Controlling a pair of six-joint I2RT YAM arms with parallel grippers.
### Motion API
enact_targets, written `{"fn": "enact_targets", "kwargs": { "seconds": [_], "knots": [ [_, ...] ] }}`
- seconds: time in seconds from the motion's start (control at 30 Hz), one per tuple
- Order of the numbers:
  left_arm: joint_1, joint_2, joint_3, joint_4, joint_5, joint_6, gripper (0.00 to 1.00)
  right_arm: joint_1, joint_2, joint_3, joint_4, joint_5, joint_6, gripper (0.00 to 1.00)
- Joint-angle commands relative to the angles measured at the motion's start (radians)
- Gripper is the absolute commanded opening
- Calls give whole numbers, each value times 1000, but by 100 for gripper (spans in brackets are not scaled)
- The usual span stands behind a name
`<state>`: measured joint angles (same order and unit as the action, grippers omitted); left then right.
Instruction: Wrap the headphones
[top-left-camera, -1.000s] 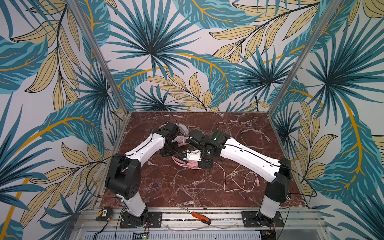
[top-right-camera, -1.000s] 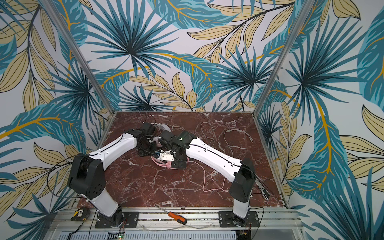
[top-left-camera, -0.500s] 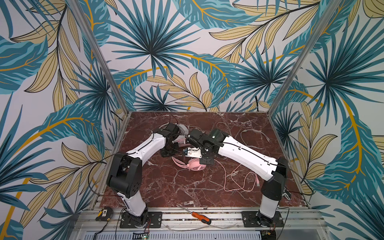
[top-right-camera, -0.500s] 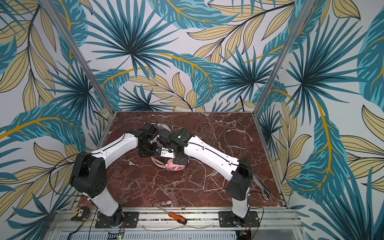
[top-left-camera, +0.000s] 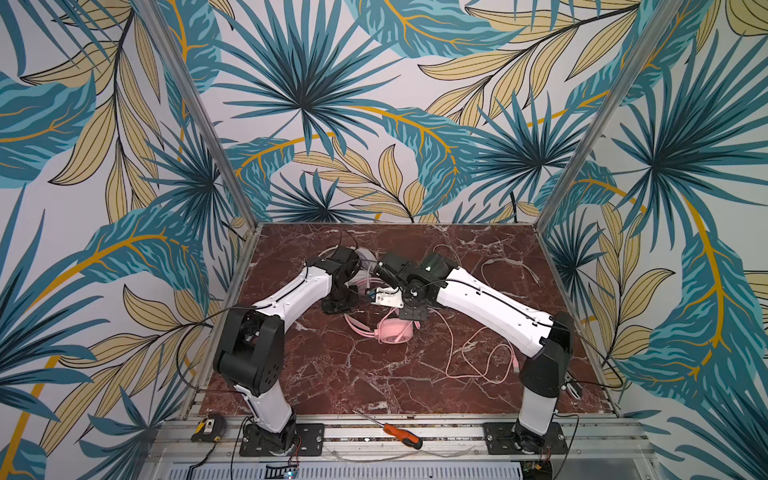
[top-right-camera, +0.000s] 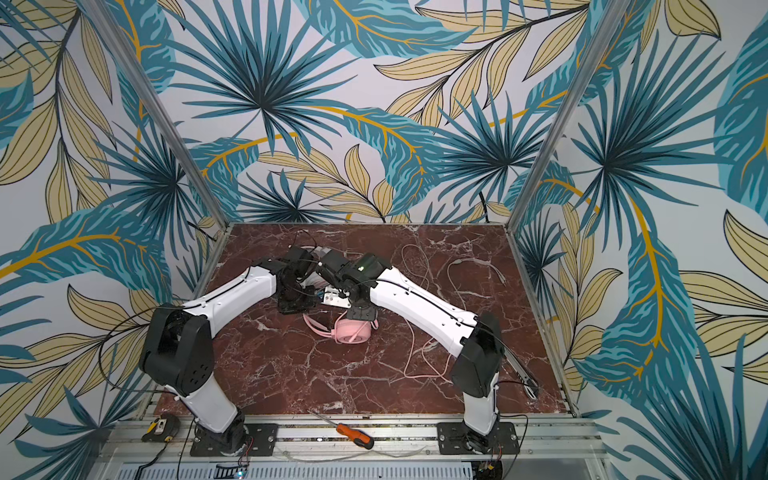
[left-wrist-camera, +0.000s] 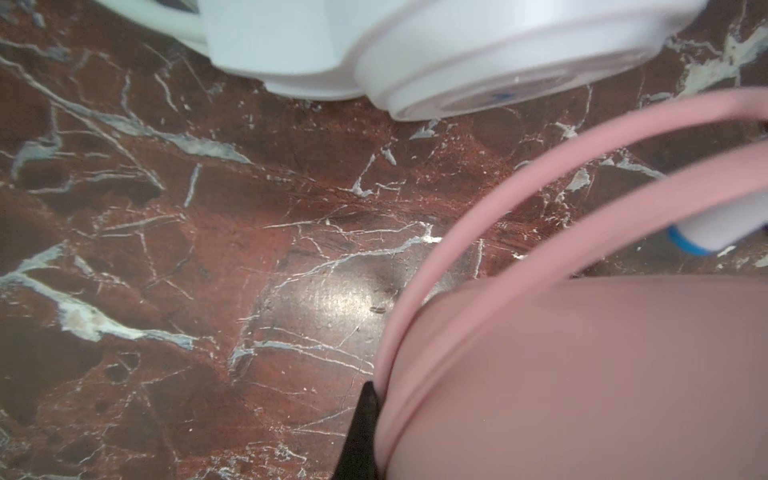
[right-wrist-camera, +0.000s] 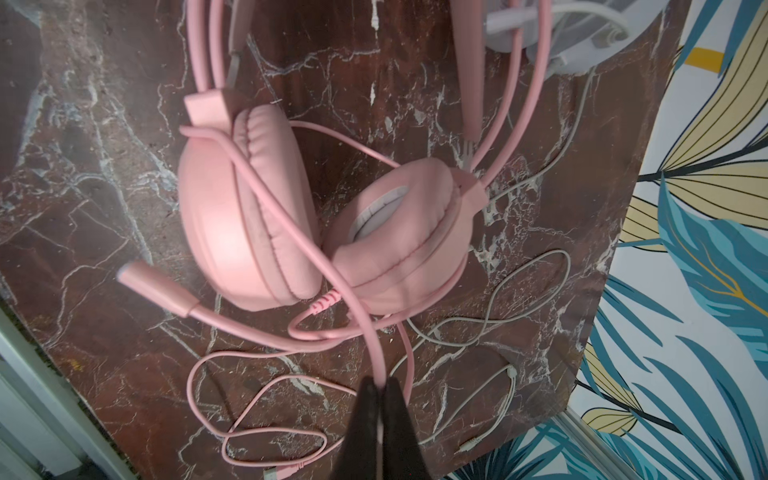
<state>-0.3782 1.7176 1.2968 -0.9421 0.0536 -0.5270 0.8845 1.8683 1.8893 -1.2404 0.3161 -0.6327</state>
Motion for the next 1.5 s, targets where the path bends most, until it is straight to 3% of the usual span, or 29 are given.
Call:
{"fn": "enact_targets", "kwargs": {
  "seconds": [0.0, 0.77, 0.97, 1.3, 1.47],
  "knots": [
    [-7, -28, 24, 5, 58, 34, 0, -31, 7, 8, 73, -27, -31, 0],
    [-19, -96, 15, 1, 151, 157, 0, -193, 120, 85, 124, -208, 116, 0],
    [-20, -104, 29, -29, 169, 168, 0, -211, 156, 111, 115, -250, 205, 0],
    [-20, -114, 24, -32, 190, 170, 0, -245, 131, -6, 199, -311, 306, 7],
    [-20, -110, 22, -32, 196, 170, 0, -268, 107, -52, 218, -338, 362, 15]
  ]
}}
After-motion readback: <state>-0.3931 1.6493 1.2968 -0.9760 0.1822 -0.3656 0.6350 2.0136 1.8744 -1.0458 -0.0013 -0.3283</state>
